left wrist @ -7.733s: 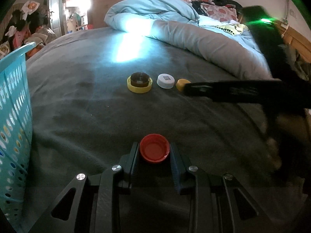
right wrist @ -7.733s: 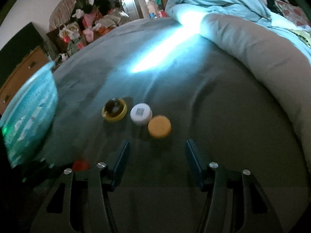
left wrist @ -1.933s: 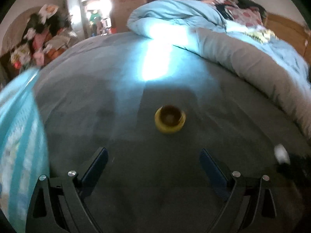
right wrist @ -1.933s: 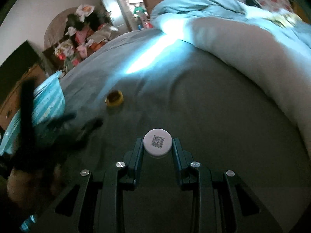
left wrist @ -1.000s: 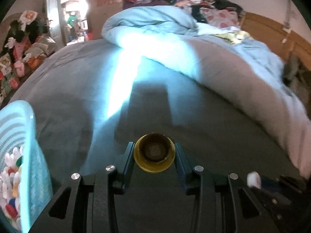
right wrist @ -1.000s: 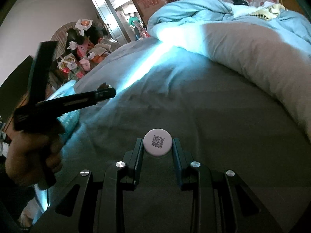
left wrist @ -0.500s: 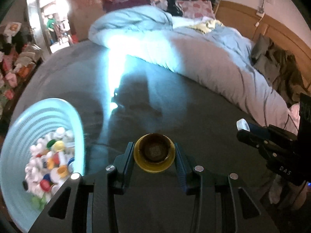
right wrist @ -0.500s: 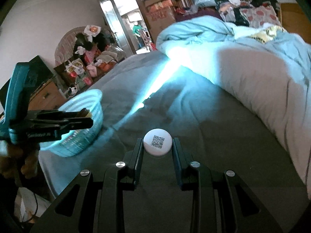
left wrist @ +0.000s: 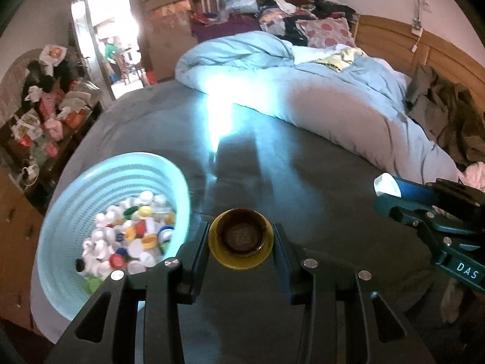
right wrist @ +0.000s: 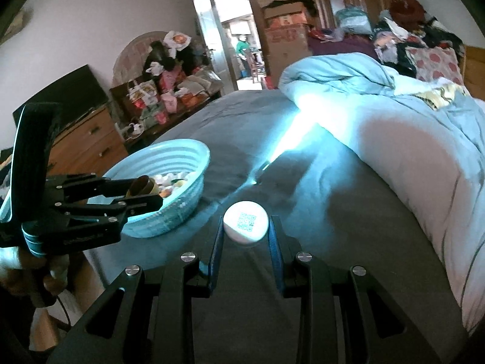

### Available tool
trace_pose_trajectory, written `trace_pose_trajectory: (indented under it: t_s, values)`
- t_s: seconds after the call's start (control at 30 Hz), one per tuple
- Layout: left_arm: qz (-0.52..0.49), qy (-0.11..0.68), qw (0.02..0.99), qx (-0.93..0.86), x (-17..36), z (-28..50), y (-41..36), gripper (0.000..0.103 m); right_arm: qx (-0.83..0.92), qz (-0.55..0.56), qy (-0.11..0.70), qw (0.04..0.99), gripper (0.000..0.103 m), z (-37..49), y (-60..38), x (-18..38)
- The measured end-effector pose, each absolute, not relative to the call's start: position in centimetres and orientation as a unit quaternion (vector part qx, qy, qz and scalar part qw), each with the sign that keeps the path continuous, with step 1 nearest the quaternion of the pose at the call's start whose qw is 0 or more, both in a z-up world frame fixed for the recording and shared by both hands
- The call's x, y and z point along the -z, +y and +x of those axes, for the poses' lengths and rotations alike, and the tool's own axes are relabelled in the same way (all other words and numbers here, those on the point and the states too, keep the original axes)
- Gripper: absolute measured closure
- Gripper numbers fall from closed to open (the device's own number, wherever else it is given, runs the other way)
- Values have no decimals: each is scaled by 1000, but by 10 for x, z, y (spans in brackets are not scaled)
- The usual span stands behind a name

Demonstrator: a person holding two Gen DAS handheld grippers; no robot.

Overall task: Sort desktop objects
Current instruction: 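Carry both caps over the teal basket and open both tools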

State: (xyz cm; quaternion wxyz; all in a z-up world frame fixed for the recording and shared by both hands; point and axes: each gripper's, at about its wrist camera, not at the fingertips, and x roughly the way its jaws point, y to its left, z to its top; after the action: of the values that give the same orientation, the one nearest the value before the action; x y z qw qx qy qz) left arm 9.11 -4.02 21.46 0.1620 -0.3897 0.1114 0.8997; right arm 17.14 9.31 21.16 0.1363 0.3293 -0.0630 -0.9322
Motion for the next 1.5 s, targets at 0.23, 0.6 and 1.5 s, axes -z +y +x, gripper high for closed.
trace_pose_trajectory:
  t_s: [0.23,0.6,1.5]
  values:
    - [-376,92,118,-914,-224,91,-86,61,930,328,-38,159,77,154,59,-226]
    - [-356,80,55,-929,-233,75,-155,61,931,309,8,196,77,116,-2,-256]
    - [-399,60,-22,-915,-214,-18,-284,60,887,373,33,269,77,9,-103,-247]
